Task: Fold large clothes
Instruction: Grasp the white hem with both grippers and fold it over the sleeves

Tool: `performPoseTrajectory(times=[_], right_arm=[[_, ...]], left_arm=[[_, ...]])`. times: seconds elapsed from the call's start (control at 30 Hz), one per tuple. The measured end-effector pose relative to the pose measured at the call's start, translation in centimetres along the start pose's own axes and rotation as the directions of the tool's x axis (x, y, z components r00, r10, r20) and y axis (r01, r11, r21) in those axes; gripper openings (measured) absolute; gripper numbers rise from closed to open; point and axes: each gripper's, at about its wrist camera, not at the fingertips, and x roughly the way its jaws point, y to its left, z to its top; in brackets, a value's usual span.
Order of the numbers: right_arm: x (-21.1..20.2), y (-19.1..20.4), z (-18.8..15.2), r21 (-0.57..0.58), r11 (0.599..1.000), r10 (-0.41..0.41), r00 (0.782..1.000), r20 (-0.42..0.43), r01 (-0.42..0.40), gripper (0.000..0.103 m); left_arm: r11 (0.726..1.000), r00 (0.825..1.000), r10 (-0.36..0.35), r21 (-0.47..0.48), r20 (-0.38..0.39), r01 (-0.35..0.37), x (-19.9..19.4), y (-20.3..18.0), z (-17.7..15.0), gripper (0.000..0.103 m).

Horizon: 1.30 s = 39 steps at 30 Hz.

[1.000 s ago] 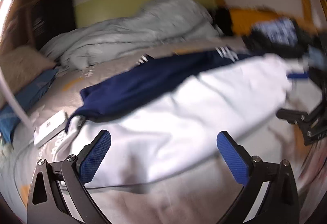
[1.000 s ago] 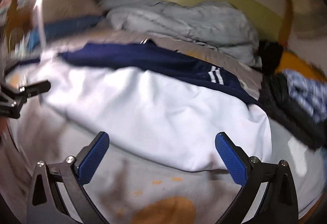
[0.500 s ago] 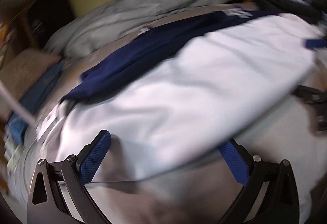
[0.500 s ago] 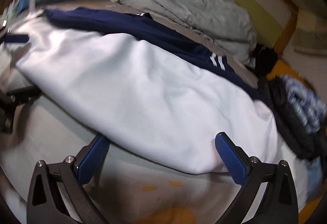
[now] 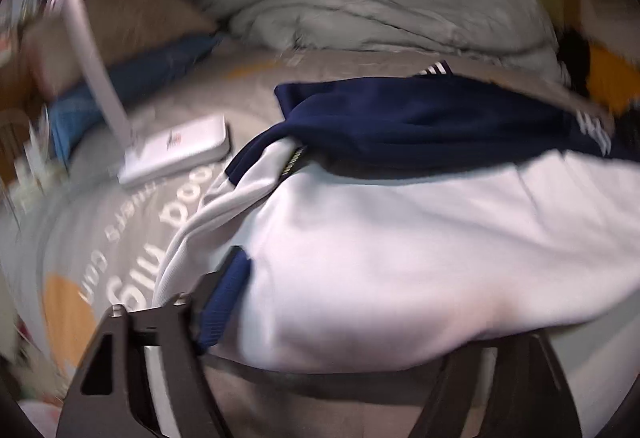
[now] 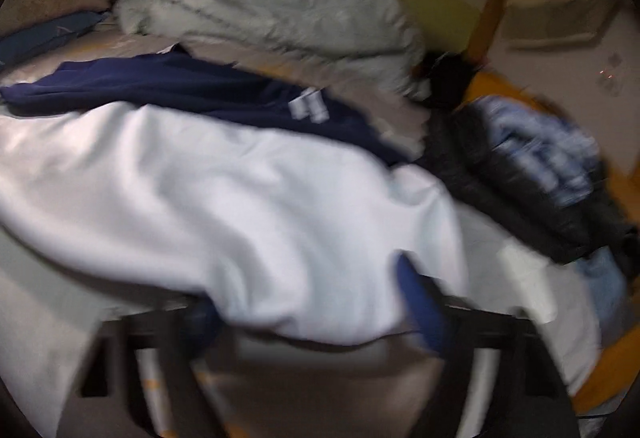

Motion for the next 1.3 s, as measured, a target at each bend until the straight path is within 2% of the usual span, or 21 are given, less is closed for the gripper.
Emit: performPoseTrajectory(times=[0.03,0.07,0.13,0.2,0.3,0.4,0.53,0.63,0.77,0.83,0.97,1.17,1.3], right_arm=[[-0.4,0.1,0.2,-0.001,1.0,0.0,1.0,0.023,0.0,0.025],[-0.8,0.0,0.3,0.013,1.0,0.013,0.999,0.035,-0.013,0.019],[-1.7,-0.4,0.5,0.04,0.999,0.012,0.998,0.063,-0.015,0.011],[-3.1,-1.0,0.7,0.071,0.997,0.037,0.996,0.084,-0.043,0.01],[-5.3,-2.4,0.8,0.117,0.989,0.076,0.99,0.117,-0.09,0.009],[-8.7,-3.6,-0.2,0.143,0.981,0.112,0.984,0.14,-0.132,0.009],[-10.7,-3.6,-1.6,0.086,0.985,0.137,0.983,0.123,-0.148,0.009],[-10.2,-3.6,-0.6,0.074,0.986,0.14,0.984,0.113,-0.149,0.009],[-8.0,-4.3,3.0,0.103,0.984,0.133,0.982,0.137,-0.148,0.009],[-6.4,-4.6,4.8,0.134,0.978,0.137,0.977,0.162,-0.16,0.009],[-1.4,-3.4,8.2,0.082,0.992,0.08,0.986,0.147,-0.093,0.009],[6.5,-1.2,10.5,0.1,0.989,0.104,0.994,0.028,-0.107,0.009],[8.8,-0.2,10.7,0.096,0.99,0.099,0.995,0.028,-0.101,0.009]], left_arm=[[1.0,1.0,-0.019,-0.011,0.016,0.019,-0.4,0.1,0.1,0.046],[1.0,0.999,-0.019,0.006,0.045,0.019,-1.0,-0.3,0.2,0.038],[0.997,0.992,0.017,0.067,0.123,-0.026,-3.2,-1.3,0.0,0.029],[0.996,0.989,0.033,0.077,0.147,-0.045,-4.6,-1.6,0.2,0.024],[1.0,0.989,-0.017,0.009,0.146,0.016,-7.0,0.0,0.7,0.022],[0.998,0.99,-0.055,-0.01,0.13,0.057,-9.7,1.5,0.1,0.021],[0.997,0.994,-0.063,0.044,0.086,0.06,-11.7,1.8,-1.0,0.021],[0.996,0.998,-0.061,0.063,0.033,0.058,-11.8,1.4,-0.4,0.022],[0.993,0.993,-0.118,-0.021,0.001,0.118,-9.7,2.1,3.6,0.023],[0.993,0.993,-0.114,-0.03,-0.022,0.114,-7.5,2.0,6.0,0.023],[0.995,0.993,-0.09,-0.042,-0.083,0.087,-2.4,1.1,9.8,0.023],[0.998,0.984,-0.051,-0.031,-0.17,0.047,5.0,-0.8,12.1,0.023],[0.999,0.986,-0.035,-0.018,-0.165,0.033,7.8,-1.5,12.4,0.023]])
